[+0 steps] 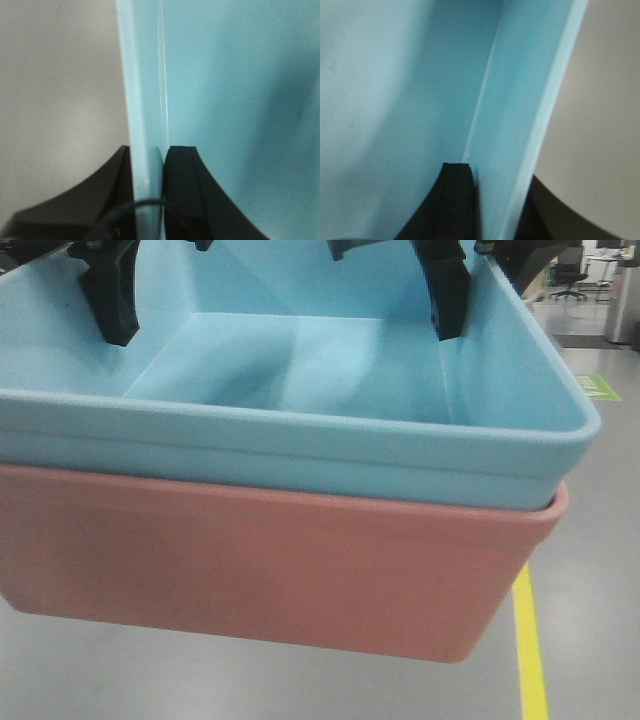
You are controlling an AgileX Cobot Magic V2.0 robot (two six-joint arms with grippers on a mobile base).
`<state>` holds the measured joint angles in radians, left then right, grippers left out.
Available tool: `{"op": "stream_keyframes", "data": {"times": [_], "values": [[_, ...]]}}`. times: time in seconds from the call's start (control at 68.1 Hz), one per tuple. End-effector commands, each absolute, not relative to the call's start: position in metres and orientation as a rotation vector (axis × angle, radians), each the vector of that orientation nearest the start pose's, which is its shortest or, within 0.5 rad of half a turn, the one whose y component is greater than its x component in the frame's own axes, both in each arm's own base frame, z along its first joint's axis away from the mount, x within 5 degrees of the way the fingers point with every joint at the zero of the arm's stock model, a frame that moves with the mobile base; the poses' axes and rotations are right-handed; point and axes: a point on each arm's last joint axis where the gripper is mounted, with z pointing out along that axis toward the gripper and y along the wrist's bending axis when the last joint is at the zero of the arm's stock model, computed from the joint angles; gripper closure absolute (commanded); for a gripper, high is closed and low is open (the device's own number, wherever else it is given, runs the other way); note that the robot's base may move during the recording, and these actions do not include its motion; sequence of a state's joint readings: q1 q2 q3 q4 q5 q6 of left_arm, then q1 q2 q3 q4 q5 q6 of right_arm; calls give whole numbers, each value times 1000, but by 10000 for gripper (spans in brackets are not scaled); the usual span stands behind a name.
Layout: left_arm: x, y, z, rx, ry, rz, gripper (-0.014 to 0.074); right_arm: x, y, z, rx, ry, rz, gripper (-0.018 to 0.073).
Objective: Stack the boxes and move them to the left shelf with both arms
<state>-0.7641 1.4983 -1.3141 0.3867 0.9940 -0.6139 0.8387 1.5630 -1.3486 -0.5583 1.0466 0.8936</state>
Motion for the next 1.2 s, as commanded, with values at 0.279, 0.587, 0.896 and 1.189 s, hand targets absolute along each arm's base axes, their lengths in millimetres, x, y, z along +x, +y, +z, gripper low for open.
{"op": "stream_keyframes", "data": {"times": [0.279, 0.587, 0.896, 1.189], "values": [[233, -224, 369, 367, 2298, -450, 608, 243, 242, 361, -254, 2259, 331, 503], [233, -224, 369, 367, 2298, -450, 608, 243, 242, 361, -253, 2260, 329, 503], [233, -224, 369, 367, 2298, -450, 608, 243, 242, 361, -253, 2262, 327, 503], [233, -224, 369, 367, 2298, -450, 608, 243, 241, 360, -252, 2263, 326, 503]]}}
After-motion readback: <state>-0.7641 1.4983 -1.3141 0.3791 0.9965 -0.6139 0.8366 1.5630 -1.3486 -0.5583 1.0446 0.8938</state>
